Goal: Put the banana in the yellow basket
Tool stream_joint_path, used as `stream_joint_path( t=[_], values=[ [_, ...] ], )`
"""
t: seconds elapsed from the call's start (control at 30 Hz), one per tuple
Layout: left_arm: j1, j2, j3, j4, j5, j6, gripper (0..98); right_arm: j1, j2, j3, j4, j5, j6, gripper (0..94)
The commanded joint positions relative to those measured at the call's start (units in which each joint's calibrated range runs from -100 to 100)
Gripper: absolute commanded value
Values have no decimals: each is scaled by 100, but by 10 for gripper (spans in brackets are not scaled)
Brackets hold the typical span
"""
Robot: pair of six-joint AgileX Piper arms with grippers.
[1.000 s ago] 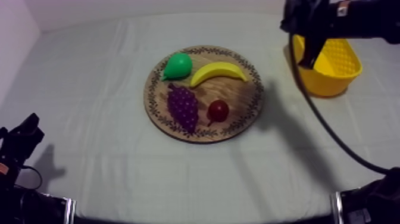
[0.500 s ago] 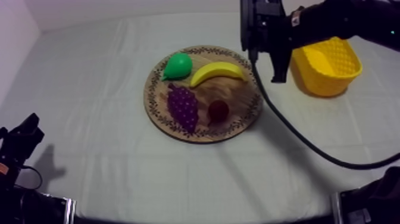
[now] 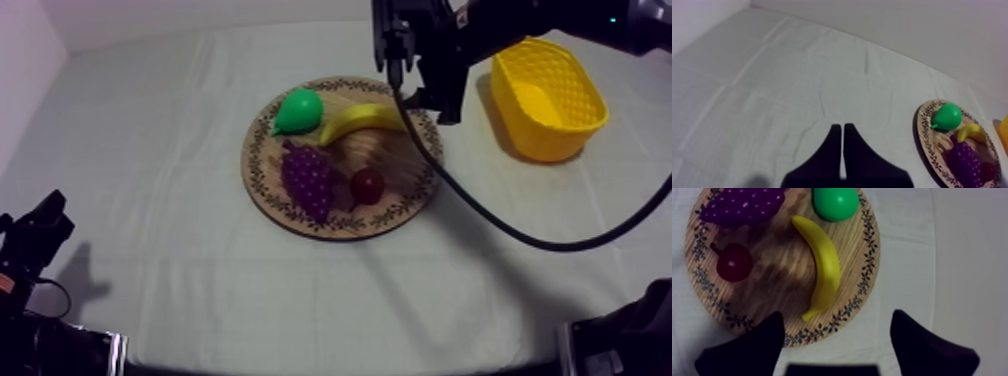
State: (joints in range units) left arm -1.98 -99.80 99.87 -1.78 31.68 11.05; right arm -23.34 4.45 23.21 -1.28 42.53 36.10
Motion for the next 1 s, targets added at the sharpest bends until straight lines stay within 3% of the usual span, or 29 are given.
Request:
stream_joint_path(
  t=[0.0,0.43,0.97],
  values=[
    [-1,-3,2,0,0,0,1,4,-20,8,-1,1,12,605],
    [-1,-3,2,0,0,0,1,-160,375,-1,79,-88,-43,580],
    [-1,-3,2,0,0,1,1,-162,2195,-1451,290,36,-246,575]
  ],
)
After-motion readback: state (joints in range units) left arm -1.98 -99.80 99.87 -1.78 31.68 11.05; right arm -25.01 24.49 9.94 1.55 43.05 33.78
